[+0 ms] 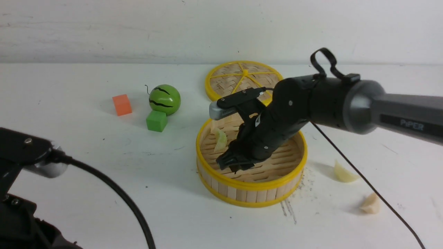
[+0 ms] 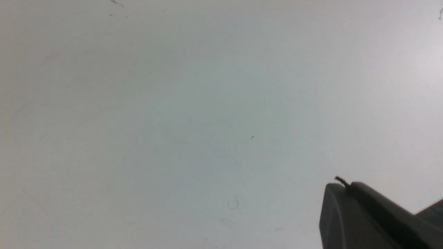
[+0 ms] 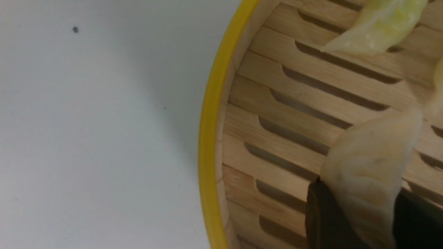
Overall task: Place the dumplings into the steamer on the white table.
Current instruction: 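Place the dumpling in the bamboo steamer basket with the right gripper, then reach for and grasp a dumpling lying on the table beside the steamer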
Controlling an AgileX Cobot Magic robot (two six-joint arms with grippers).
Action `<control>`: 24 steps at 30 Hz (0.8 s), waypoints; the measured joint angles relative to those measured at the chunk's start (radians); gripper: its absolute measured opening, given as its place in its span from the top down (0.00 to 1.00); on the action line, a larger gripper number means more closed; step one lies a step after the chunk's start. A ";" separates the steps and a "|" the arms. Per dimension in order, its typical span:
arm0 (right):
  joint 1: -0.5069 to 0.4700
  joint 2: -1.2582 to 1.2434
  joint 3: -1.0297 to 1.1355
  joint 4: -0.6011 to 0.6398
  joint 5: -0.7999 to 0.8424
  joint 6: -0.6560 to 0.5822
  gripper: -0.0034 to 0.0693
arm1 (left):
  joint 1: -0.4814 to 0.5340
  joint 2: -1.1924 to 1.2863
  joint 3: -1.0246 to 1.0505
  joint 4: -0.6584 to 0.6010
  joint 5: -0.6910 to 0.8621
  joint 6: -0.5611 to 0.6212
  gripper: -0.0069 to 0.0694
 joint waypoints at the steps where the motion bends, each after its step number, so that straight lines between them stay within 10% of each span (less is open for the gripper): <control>1: 0.001 0.016 -0.008 -0.002 -0.005 0.000 0.70 | 0.000 -0.009 0.001 0.000 0.001 0.002 0.92; 13: 0.003 -0.024 -0.107 -0.054 0.232 0.035 0.26 | 0.000 -0.071 0.001 0.025 -0.004 0.028 0.92; 24: -0.248 -0.239 0.006 -0.238 0.433 0.056 0.29 | 0.000 -0.070 0.001 0.016 -0.011 0.028 0.91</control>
